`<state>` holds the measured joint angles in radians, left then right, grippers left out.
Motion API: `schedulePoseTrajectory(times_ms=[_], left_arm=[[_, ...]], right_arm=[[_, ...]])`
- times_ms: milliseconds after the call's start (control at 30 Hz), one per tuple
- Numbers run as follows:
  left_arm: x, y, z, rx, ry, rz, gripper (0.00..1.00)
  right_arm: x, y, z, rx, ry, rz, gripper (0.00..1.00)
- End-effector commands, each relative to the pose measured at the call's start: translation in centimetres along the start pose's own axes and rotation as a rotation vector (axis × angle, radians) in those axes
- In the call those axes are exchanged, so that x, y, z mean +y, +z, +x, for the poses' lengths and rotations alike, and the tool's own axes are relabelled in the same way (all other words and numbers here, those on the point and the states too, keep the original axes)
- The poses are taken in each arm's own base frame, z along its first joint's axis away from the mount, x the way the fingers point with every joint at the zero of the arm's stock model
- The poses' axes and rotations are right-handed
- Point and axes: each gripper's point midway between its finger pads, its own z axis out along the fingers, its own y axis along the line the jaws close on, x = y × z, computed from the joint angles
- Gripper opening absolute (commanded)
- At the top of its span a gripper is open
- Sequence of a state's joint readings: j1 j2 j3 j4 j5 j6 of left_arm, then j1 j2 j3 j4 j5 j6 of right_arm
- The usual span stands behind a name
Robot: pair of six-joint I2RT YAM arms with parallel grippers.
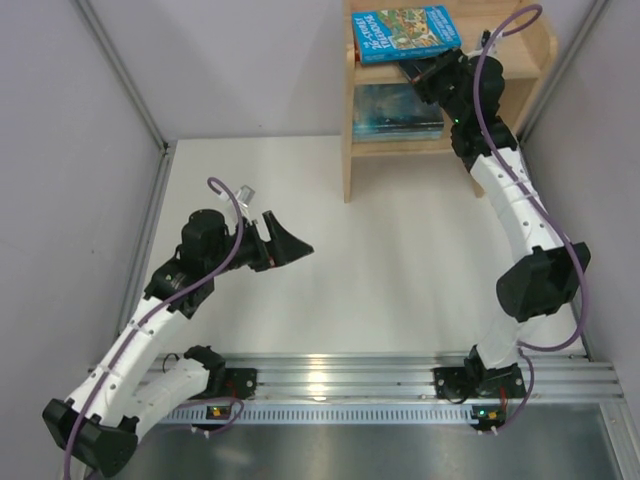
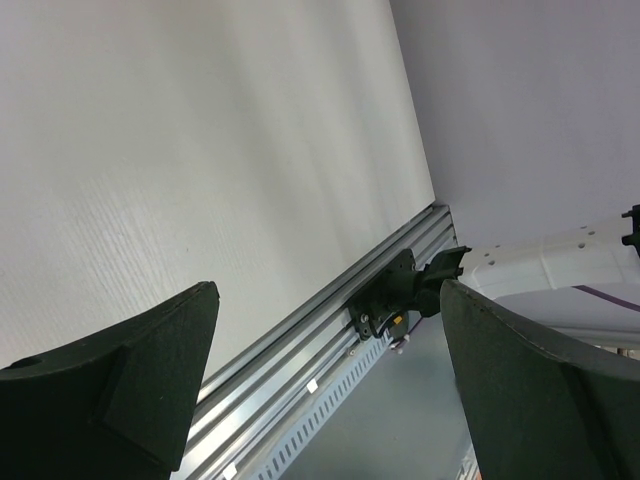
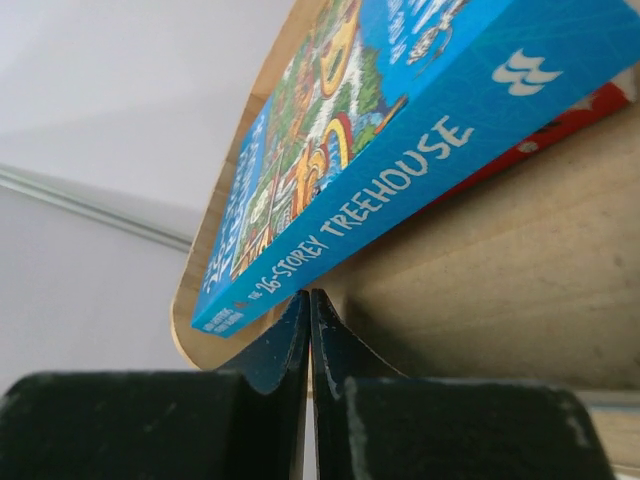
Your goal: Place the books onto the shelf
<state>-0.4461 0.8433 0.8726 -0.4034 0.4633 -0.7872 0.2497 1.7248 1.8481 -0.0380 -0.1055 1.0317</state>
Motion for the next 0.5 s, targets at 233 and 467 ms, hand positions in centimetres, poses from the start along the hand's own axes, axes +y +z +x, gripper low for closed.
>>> schedulePoseTrajectory(times_ms=[233, 467], left_arm=[[-1.2, 0.6, -1.3, -0.029, 0.039, 0.051, 0.97], [-1.0, 0.9, -1.3, -0.022, 0.034, 0.051, 0.97]], right_arm=[[4.1, 1.7, -2.1, -0.044, -0.021, -0.178, 0.00], [4.5, 2.6, -1.6, -0.023, -0.013, -0.203, 0.00]])
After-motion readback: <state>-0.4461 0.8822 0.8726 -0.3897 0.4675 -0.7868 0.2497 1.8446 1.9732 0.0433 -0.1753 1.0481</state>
